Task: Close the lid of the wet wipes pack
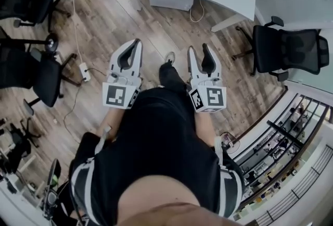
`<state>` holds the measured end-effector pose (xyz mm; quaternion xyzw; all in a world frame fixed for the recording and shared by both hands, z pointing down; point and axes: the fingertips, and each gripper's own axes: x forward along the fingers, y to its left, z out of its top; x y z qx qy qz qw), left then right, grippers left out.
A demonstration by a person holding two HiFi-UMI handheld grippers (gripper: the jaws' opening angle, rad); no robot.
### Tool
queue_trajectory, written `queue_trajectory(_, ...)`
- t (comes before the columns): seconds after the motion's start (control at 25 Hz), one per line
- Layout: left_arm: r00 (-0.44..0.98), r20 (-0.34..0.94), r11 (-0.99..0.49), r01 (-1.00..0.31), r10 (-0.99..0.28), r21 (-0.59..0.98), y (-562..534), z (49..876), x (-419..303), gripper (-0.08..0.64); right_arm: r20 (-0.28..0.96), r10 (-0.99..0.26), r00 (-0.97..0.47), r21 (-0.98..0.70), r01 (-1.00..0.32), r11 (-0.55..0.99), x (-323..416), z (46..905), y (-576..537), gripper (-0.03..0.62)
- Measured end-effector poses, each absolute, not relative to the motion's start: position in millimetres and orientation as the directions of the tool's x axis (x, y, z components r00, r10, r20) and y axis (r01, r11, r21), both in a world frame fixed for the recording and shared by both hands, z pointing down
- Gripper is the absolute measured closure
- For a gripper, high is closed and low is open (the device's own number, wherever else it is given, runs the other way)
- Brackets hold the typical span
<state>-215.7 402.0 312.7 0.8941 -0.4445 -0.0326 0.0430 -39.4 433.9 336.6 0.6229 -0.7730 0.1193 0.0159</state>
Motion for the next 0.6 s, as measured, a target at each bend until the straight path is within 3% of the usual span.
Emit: queue_trajectory(0.6, 0.579, 0.020, -0.576, -0.814, -0.815, 0.077, 237, 310, -90, 0.537, 0.166, -0.928, -0.333, -0.210, -0.932, 0.296, 74, 340, 252, 0.399)
